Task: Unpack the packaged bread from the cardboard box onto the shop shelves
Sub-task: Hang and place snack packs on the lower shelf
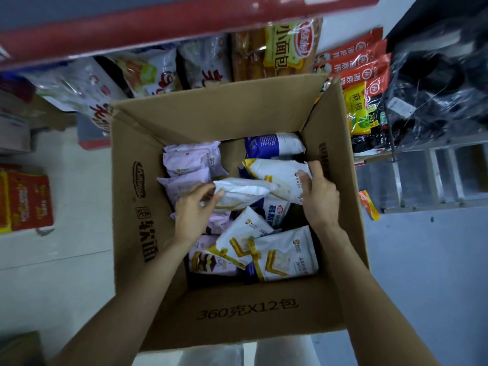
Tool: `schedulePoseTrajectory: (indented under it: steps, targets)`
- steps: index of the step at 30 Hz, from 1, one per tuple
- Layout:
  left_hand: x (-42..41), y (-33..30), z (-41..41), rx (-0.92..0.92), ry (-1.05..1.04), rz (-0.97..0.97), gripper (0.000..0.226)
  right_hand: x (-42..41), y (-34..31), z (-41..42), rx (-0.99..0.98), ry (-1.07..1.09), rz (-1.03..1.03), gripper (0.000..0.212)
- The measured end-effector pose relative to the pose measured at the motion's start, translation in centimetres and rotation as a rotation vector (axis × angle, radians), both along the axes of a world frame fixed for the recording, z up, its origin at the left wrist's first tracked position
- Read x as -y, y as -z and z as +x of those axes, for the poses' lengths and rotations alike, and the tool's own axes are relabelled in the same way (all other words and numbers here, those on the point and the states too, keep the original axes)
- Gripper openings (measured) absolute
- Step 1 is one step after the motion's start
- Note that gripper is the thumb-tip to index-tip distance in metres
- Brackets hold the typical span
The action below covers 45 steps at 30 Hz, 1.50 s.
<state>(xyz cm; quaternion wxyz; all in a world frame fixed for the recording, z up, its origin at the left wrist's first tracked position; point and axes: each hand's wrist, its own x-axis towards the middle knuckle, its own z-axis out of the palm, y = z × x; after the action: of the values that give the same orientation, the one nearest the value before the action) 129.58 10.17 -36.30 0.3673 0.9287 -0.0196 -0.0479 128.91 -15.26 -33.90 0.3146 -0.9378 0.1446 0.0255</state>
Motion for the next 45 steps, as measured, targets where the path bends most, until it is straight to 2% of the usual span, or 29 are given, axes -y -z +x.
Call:
schedulePoseTrajectory:
  steps: [5,10,17,20,24,26,30,34,37,39,43,45]
  targets:
    - [-3.2,-6.1,1.8,0.087,-0.18,-0.026,0.023,-1.1,-6.2,1.7,0.168,0.068,0.073,0.019]
    - [-6.0,-13.1,3.1,0.184,-0.384,-0.137,0.017,-3.2,-13.4,3.6,0.238,0.087,0.113,0.022]
    - [-11.0,-23.0,7.3,0.351,-0.495,-0.27,0.02,-6.7,-21.8,7.1,0.33,-0.122,0.062,0.029]
    - [-12.4,-26.9,9.6,0.458,-0.49,-0.305,0.016,-9.0,-25.2,9.1,0.386,-0.186,0.147,0.029]
    - [-14.9,-28.4,12.5,0.45,-0.626,-0.524,0.025,-12.5,-29.3,12.8,0.48,-0.209,0.231,0.032]
    - [-16.1,-28.3,13.4,0.456,-0.688,-0.623,0.034,-14.3,-30.7,15.2,0.594,-0.217,0.251,0.029]
    - [-17.3,-28.3,14.7,0.488,-0.77,-0.681,0.042,-16.9,-31.6,20.7,0.727,-0.286,0.069,0.03]
    - [-17.9,-28.4,16.5,0.441,-0.821,-0.702,0.031,-18.8,-31.4,27.5,0.618,-0.38,-0.344,0.022]
    - [-18.3,-28.4,18.3,0.455,-0.788,-0.697,0.032,-20.3,-30.7,32.0,0.424,-0.418,-0.499,0.026]
    - [-18.1,-28.3,19.4,0.463,-0.722,-0.653,0.03,-21.3,-29.9,34.4,0.325,-0.422,-0.509,0.031]
    - [-17.2,-28.0,21.6,0.449,-0.665,-0.617,0.016,-22.2,-27.2,36.5,0.265,-0.493,-0.34,0.065]
    - [-16.7,-27.8,22.6,0.437,-0.654,-0.624,0.013,-21.7,-26.1,36.4,0.252,-0.495,-0.287,0.066]
